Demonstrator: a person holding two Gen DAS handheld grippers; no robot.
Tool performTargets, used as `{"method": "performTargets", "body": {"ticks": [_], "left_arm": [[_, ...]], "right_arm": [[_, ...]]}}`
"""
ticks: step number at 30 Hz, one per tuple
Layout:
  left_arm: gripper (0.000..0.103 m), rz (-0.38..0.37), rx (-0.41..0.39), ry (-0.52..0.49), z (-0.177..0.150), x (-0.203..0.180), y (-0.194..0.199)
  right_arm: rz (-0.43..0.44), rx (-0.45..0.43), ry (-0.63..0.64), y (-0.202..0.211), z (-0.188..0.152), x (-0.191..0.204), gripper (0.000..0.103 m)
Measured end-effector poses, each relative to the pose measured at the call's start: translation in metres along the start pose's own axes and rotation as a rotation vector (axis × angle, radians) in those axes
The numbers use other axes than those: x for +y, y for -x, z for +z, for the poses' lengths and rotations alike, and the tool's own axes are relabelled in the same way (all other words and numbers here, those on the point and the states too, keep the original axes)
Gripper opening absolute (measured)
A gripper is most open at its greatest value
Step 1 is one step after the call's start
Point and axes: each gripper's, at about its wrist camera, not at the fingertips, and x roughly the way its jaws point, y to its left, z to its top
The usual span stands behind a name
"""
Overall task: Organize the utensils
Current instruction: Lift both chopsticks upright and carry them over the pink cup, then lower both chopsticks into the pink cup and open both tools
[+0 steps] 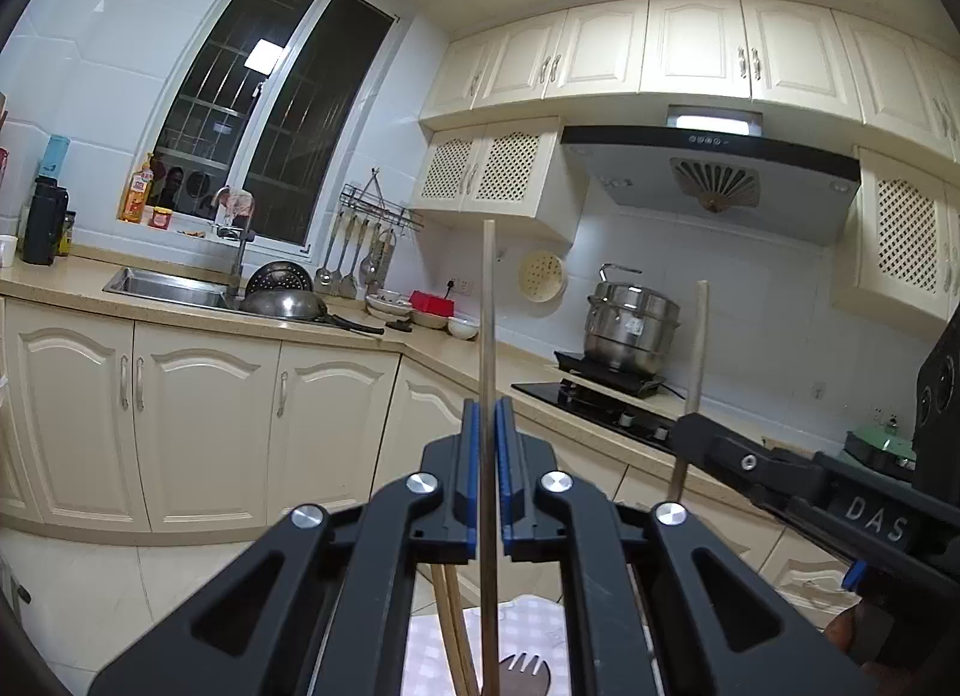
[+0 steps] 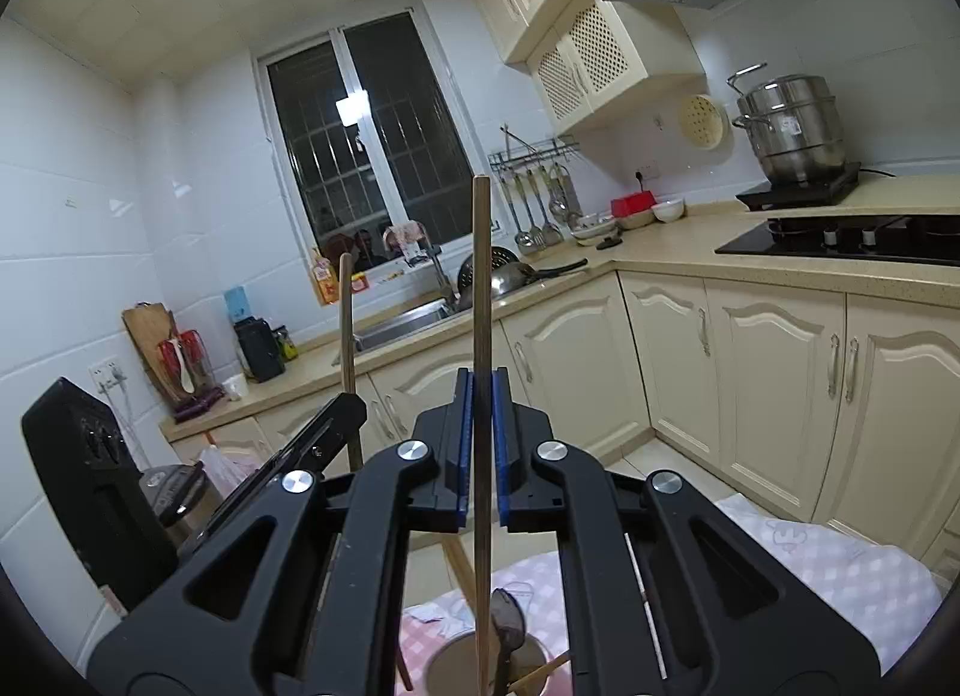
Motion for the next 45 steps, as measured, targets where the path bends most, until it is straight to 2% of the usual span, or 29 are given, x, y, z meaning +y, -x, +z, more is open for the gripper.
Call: {"method": "performTargets", "body": {"ticks": [12, 14, 15, 16, 17, 18, 22, 24, 30, 37, 45], "left_arm": [[0.005, 0.027, 0.112, -0.014, -0.052, 0.012, -0.015], [0.009, 0.013, 0.138, -0.022, -0.054, 0.014, -0.011], [0.027, 0.01, 0.144, -0.03, -0.054, 0.014, -0.007], [0.041, 0.013, 0.143, -0.032, -0.055, 0.014, -0.003], [0.064, 0.014, 0.14, -0.025, -0.054, 0.016, 0.003], [0.073, 0.013, 0.139, -0.013, -0.052, 0.018, 0.008], [0.088, 0.031, 0.171, -0.013, -0.044, 0.018, 0.022], [0.095, 0.05, 0.196, -0.02, -0.043, 0.016, 0.026], [0.098, 0.102, 0.262, -0.068, -0.041, 0.008, 0.043], [0.098, 0.152, 0.318, -0.101, -0.044, 0.004, 0.064], [0.098, 0.192, 0.376, -0.12, -0.051, 0.007, 0.084]], "right_arm": [[-0.013, 0.127, 0.025, -0.016, -0.042, -0.008, 0.007], [-0.017, 0.155, 0.04, -0.015, -0.045, -0.008, 0.008], [-0.028, 0.168, 0.047, -0.012, -0.045, -0.008, 0.019], [-0.031, 0.168, 0.047, -0.01, -0.044, -0.008, 0.056], [-0.037, 0.154, 0.043, -0.003, -0.042, -0.009, 0.079], [-0.043, 0.122, 0.038, 0.006, -0.04, -0.009, 0.091], [-0.087, 0.061, 0.044, 0.028, -0.028, -0.01, 0.092], [-0.114, 0.042, 0.064, 0.04, -0.025, -0.008, 0.095], [-0.167, 0.051, 0.046, 0.065, -0.022, -0.012, 0.097], [-0.198, 0.14, -0.027, 0.081, -0.038, -0.022, 0.097], [-0.235, 0.33, -0.086, 0.083, -0.074, -0.033, 0.097]]}}
